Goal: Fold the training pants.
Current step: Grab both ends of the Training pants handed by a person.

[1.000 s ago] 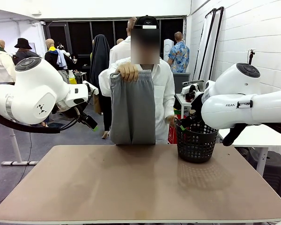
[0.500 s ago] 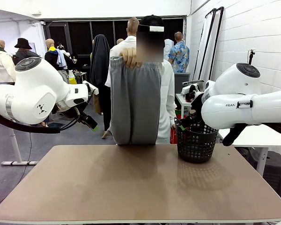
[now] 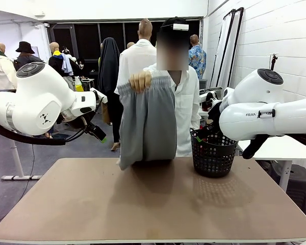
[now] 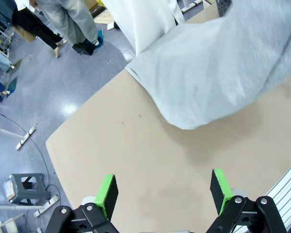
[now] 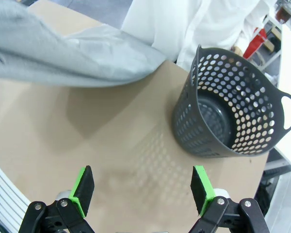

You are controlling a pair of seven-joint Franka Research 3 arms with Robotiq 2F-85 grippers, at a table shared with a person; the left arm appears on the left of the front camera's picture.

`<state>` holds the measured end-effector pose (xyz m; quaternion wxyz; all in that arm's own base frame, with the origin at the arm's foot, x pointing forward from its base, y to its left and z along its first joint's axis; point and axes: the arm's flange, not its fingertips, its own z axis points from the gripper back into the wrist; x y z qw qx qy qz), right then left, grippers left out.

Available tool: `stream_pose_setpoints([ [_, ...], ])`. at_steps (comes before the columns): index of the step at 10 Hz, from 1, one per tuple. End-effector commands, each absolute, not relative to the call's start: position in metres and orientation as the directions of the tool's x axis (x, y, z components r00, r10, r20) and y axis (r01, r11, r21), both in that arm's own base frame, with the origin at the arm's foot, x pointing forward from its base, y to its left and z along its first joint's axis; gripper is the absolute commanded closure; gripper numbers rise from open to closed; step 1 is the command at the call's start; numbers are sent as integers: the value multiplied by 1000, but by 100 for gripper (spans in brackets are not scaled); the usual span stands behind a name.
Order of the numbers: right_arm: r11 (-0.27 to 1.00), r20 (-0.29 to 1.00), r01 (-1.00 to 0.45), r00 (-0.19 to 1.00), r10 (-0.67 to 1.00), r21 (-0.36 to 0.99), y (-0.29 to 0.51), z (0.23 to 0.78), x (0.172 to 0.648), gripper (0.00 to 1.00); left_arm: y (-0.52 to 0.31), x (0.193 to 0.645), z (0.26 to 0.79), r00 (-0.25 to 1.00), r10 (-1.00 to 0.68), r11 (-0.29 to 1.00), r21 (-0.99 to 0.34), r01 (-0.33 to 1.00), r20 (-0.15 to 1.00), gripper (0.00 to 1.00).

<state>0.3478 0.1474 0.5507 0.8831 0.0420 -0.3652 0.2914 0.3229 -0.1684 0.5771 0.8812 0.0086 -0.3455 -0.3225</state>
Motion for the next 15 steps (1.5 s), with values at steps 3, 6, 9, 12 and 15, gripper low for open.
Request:
stream_pose_setpoints([
  [3, 826, 669, -546, 563, 485, -139, 148, 551, 348, 0, -167, 323, 577, 546, -580, 786, 239, 571, 604, 0],
  [6, 826, 669, -546, 563, 485, -139, 148, 551, 348, 0, -167, 323, 577, 546, -580, 786, 239, 571, 604, 0],
  [9, 826, 669, -546, 563, 485, -139, 148, 551, 348, 0, -167, 323, 577, 546, -580, 786, 239, 571, 604, 0],
  [12, 801, 658, -576, 540, 524, -165, 147, 552, 350, 0, -168, 323, 581, 536, -623, 754, 255, 606, 569, 0],
  [15, 661, 589, -700, 423, 688, -269, 140, 563, 358, 0, -168, 330, 593, 445, -801, 575, 312, 756, 400, 0],
])
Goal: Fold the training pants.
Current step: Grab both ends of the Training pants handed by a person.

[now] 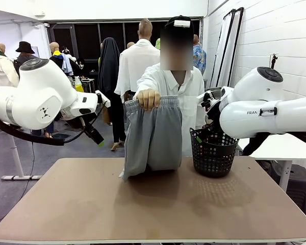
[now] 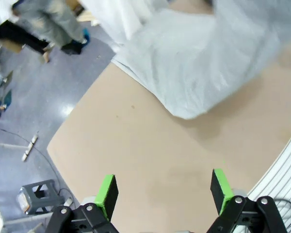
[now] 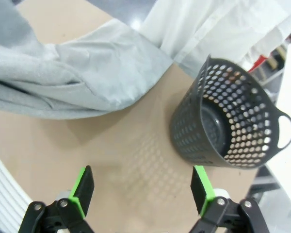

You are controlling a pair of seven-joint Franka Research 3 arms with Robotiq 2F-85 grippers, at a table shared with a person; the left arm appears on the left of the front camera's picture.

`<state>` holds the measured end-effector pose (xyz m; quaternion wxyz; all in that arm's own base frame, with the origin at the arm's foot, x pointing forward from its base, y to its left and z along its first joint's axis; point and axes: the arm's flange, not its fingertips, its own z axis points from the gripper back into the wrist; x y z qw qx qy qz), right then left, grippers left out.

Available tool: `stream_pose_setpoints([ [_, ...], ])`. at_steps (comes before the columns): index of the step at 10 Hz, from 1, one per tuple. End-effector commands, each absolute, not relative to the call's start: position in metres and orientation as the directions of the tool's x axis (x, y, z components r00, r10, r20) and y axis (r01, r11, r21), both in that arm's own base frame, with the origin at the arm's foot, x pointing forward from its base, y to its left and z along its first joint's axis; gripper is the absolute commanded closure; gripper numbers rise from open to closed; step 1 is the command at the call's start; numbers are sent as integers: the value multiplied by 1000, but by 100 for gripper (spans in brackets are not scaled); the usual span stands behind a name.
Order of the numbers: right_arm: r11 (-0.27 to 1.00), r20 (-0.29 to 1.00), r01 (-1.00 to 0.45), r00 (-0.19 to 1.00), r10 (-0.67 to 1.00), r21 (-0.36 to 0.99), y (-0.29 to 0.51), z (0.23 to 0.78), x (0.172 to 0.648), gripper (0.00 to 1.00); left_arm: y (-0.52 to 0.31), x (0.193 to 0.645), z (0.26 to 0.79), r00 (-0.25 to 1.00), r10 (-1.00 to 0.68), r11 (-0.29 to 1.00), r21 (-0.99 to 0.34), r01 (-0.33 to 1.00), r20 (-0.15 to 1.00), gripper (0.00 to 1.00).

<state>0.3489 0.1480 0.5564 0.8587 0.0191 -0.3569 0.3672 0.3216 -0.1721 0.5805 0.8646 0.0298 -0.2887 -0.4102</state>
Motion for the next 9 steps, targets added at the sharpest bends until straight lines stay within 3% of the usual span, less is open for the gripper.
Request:
stream_pose_setpoints([
  [1, 628, 559, -719, 401, 726, -299, 136, 568, 360, 0, -166, 333, 598, 416, -831, 533, 315, 786, 368, 0],
  [5, 377, 403, -843, 215, 889, -383, 131, 573, 369, 0, -152, 348, 600, 169, -948, 257, 336, 906, 269, 0],
  [7, 291, 330, -865, 157, 931, -409, 133, 571, 370, 0, -148, 345, 602, -17, -978, 44, 287, 957, 207, 0],
  [8, 340, 343, -825, 191, 919, -451, 131, 578, 365, 0, -147, 342, 612, 105, -980, 159, 346, 925, 171, 0],
  [9, 340, 380, -860, 190, 905, -381, 135, 568, 363, 0, -153, 344, 596, 86, -968, 162, 321, 933, 237, 0],
])
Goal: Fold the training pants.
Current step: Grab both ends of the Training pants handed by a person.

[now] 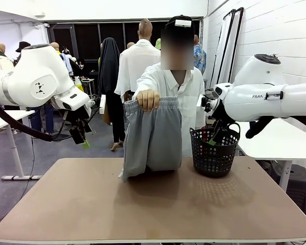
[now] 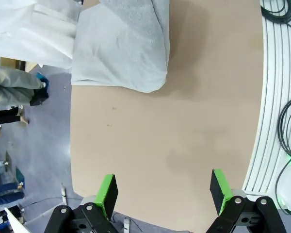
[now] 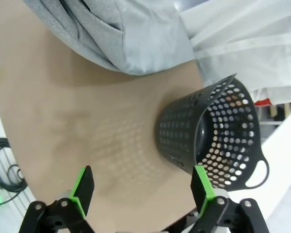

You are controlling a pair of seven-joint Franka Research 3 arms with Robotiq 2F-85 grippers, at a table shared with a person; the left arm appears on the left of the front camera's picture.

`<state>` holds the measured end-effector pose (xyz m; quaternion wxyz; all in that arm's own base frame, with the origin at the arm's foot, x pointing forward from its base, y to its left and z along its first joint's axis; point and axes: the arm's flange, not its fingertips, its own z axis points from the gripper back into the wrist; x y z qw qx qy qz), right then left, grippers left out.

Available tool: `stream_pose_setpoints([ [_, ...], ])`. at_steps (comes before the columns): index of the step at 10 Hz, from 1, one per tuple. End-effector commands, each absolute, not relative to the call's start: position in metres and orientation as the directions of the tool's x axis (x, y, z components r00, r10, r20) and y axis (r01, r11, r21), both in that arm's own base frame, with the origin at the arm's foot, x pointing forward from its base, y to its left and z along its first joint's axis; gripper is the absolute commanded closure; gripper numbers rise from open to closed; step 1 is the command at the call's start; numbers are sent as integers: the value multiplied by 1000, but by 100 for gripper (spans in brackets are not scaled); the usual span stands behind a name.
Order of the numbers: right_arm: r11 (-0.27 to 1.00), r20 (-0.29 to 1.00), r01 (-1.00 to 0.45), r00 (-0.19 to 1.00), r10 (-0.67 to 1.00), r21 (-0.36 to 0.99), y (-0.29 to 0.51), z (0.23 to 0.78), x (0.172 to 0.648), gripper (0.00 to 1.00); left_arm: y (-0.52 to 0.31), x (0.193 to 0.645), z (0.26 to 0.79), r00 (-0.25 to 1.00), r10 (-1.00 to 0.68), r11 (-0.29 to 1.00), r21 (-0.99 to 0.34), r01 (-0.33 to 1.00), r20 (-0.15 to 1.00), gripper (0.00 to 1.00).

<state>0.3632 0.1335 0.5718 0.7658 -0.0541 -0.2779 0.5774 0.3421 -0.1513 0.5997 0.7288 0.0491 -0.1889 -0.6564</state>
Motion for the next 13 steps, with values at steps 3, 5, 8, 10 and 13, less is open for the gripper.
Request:
stream_pose_setpoints([
  [3, 330, 366, -854, 181, 913, -402, 134, 572, 363, 0, -152, 343, 599, 71, -974, 138, 318, 938, 215, 0],
  [5, 249, 430, -882, 60, 901, -399, 139, 558, 380, 0, -148, 364, 578, -104, -954, 7, 370, 929, 281, 0],
  [8, 151, 521, -909, -81, 849, -388, 140, 547, 392, 0, -147, 380, 556, -203, -918, -68, 370, 927, 341, 0],
  [10, 134, 575, -912, -125, 809, -387, 140, 541, 396, 0, -154, 384, 547, -234, -879, -69, 374, 925, 416, 0],
  [13, 108, 655, -932, -158, 739, -346, 146, 529, 400, 0, -163, 391, 538, -229, -820, 1, 403, 915, 524, 0],
])
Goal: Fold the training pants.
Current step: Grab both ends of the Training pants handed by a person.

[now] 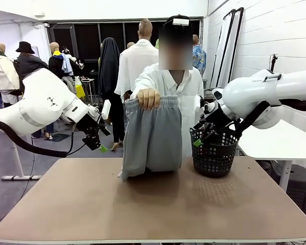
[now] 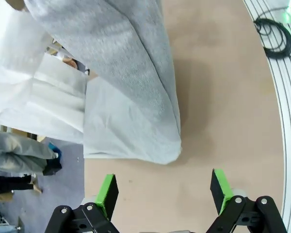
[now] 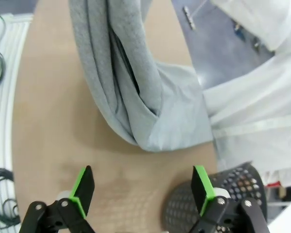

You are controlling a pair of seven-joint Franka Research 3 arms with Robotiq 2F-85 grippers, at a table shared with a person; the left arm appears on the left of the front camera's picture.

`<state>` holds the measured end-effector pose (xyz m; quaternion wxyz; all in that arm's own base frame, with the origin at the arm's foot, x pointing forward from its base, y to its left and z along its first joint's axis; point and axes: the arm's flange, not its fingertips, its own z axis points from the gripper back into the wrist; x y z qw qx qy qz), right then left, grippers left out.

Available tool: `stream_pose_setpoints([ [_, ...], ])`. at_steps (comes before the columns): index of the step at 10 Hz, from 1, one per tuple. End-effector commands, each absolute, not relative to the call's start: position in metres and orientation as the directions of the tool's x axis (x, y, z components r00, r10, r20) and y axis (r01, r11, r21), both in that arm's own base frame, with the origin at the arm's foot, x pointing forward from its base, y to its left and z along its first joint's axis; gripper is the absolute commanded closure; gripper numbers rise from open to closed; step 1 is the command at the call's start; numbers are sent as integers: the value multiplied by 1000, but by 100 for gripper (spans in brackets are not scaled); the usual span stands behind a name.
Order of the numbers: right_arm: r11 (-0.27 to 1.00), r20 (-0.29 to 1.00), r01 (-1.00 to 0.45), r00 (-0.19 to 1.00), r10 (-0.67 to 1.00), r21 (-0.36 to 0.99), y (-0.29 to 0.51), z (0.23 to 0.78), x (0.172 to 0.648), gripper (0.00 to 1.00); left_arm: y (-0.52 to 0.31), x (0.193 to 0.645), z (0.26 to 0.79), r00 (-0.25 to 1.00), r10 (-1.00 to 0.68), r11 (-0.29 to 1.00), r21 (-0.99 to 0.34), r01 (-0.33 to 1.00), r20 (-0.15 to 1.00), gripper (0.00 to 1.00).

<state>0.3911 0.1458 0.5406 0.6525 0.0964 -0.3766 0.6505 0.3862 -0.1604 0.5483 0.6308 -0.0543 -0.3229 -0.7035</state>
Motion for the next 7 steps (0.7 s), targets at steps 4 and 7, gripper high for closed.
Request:
stream_pose_setpoints([
  [4, 95, 761, -935, -215, 613, -341, 155, 514, 407, 0, -174, 396, 532, -280, -722, 25, 428, 903, 632, 0],
  [7, 120, 767, -933, -201, 609, -340, 154, 513, 407, 0, -176, 390, 541, -249, -743, 36, 409, 912, 621, 0],
])
